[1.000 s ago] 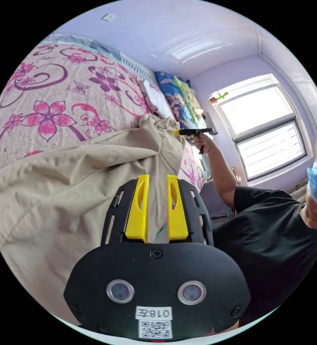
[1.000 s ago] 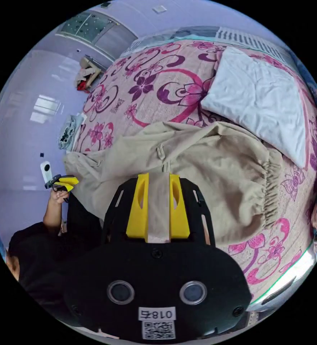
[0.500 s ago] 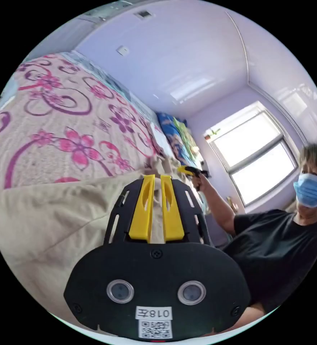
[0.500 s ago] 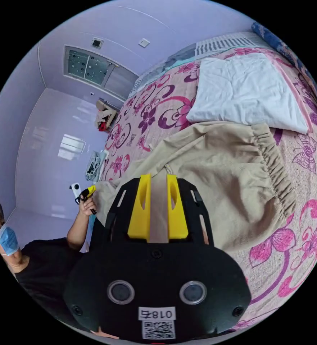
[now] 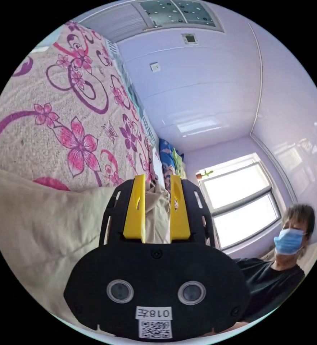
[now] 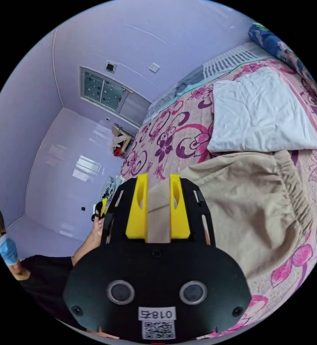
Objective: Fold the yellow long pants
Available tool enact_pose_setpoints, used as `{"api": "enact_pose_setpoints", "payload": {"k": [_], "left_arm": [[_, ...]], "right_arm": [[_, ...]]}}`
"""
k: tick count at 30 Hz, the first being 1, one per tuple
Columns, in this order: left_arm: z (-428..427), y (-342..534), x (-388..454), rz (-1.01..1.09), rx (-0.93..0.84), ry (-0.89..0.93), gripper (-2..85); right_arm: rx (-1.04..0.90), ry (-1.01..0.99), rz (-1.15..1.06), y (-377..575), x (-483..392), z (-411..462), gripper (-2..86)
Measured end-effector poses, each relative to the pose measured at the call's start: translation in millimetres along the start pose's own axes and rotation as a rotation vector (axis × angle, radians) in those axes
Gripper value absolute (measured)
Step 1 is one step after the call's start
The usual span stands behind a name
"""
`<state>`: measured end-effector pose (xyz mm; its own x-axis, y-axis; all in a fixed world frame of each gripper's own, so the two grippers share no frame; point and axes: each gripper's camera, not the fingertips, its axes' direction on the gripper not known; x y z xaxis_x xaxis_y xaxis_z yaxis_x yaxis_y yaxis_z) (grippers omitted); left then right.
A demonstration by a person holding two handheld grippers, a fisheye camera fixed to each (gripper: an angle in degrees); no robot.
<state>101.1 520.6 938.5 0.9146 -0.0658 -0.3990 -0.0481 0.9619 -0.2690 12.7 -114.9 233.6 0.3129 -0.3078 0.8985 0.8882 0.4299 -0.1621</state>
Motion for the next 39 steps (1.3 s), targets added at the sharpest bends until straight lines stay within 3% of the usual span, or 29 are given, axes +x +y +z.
{"api": "enact_pose_setpoints", "payload": {"k": [4,8,12,18,26,31,35,39], "left_arm": [[-48,66,30,0.1,-0.085,-0.054,10.3],[-90,131,36,0.031,-0.071,-0.128,10.0],[-124,182,35,-0.079,0.034,-0.119,9.7],[-141,206,56,-0.085,0.07,-0.122,9.6],[-152,219,84,-0.046,0.054,-0.158,9.6],[-145,235,91,-0.078,0.037,-0.132,9.6],[-140,252,100,-0.121,0.013,-0.207,10.0],[-132,262,107,-0.156,-0.038,-0.36,11.1]], "right_arm": [[0.209,0.006,0.126,65,43,-100,11.8],[0.351,0.043,0.316,140,87,-183,14.0],[0.253,-0.144,0.381,155,112,-175,16.5],[0.276,-0.21,0.433,143,125,-154,14.8],[0.257,-0.15,0.397,121,117,-150,12.5],[0.194,-0.095,0.359,108,107,-142,2.2],[0.238,0.005,0.217,96,55,-157,0.6],[0.408,-0.01,0.194,100,10,-205,0.1]]}}
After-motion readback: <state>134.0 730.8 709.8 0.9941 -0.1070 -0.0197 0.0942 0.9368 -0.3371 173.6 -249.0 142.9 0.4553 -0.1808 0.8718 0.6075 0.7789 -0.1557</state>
